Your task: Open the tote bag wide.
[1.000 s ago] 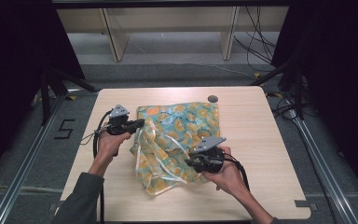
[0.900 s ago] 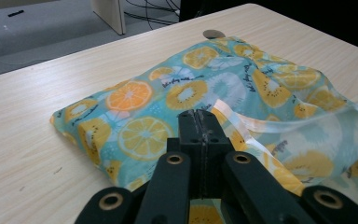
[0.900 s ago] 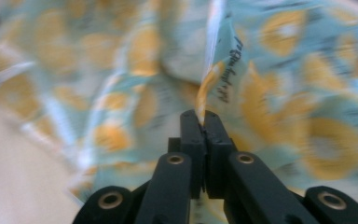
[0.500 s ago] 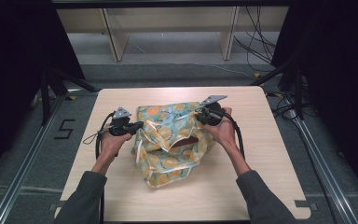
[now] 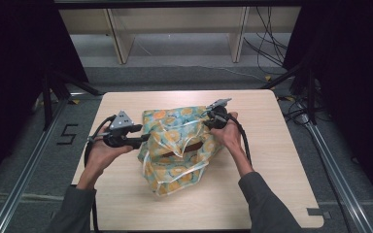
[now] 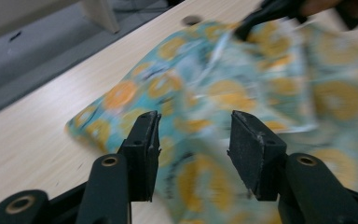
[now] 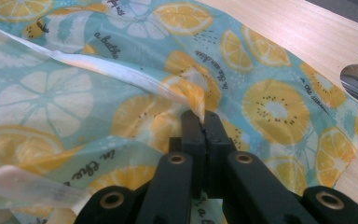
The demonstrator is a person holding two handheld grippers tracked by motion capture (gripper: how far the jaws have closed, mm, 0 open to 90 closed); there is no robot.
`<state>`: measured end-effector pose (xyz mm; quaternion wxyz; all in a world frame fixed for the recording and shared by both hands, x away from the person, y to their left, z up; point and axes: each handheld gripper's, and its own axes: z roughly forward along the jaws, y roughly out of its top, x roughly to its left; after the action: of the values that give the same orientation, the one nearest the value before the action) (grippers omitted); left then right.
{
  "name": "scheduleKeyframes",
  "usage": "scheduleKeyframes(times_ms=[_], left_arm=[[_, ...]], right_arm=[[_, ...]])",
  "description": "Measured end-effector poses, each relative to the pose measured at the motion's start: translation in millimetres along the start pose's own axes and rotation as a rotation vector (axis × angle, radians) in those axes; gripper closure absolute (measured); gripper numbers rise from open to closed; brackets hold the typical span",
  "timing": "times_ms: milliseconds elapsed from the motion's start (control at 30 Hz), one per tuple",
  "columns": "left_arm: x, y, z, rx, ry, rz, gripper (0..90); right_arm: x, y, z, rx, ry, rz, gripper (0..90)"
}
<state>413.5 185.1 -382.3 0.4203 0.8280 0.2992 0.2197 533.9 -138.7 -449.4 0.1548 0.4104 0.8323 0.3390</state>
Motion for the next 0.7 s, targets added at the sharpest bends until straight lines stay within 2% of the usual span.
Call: scheduleKeyframes(times_ms=[33,67,100,133,167,200,233,267,300,333,433,467,500,533,600,633,700], left_arm=[[-23.0,8.5,-3.3,0.01,-0.033,0.047,53.0],[-35.2,11.3,-1.0,0.023,-0.067,0.069,53.1],[-46.5,12.7,4.4,0.042,-0.109,0.086,53.5],[-55.3,13.0,11.8,0.063,-0.12,0.097,53.7],[-60.2,12.1,20.7,0.093,-0.121,0.115,53.7],[-60.2,12.1,20.7,0.093,-0.121,0.115,53.6],[-61.5,6.0,39.5,0.164,-0.08,0.128,52.6],[-60.3,1.5,48.4,0.186,-0.064,0.133,51.8],[-59.1,-3.7,56.9,0.204,-0.044,0.134,50.1],[-57.0,-8.3,64.0,0.236,-0.016,0.14,48.2],[-52.6,-19.9,80.4,0.277,0.04,0.168,44.4],[-51.4,-21.3,84.2,0.291,0.06,0.196,43.3],[-51.2,-23.3,88.6,0.299,0.08,0.197,42.7],[-50.6,-23.7,91.7,0.31,0.1,0.216,43.3],[-49.7,-24.0,97.4,0.313,0.1,0.24,49.1],[-49.5,-23.1,98.6,0.327,0.099,0.269,53.4],[-49.5,-22.2,102.0,0.335,0.106,0.308,66.9]], right_arm=[[-0.1,0.4,-1.0,0.022,0.002,-0.003,90.0],[-0.5,0.6,-1.1,0.027,0.003,-0.005,90.0],[-0.9,0.1,1.1,0.008,-0.005,-0.014,90.0],[-1.0,1.4,-1.0,0.028,0.0,-0.018,90.0],[-0.2,1.8,-0.7,0.024,0.0,-0.004,90.0],[-0.2,1.8,-0.7,0.024,0.0,-0.004,90.0],[-0.5,2.0,-1.2,0.032,0.002,-0.006,90.0],[-0.9,2.3,-1.8,0.03,-0.002,-0.009,90.0],[-1.0,1.9,-0.4,0.004,-0.004,-0.007,90.0],[-1.5,3.2,-3.5,0.031,0.007,0.002,90.0],[-3.5,2.4,-2.7,0.035,0.011,-0.008,90.0],[-4.7,2.5,-2.8,0.038,0.016,-0.014,90.0],[-4.3,2.4,-2.3,0.033,0.017,-0.009,89.9],[-3.5,1.7,-1.1,0.03,0.012,-0.009,89.9],[-2.1,1.3,-0.9,0.04,0.015,-0.022,89.7],[-1.3,1.5,-1.0,0.037,0.015,-0.021,89.6],[-0.3,0.9,0.3,0.022,0.021,-0.028,89.2]])
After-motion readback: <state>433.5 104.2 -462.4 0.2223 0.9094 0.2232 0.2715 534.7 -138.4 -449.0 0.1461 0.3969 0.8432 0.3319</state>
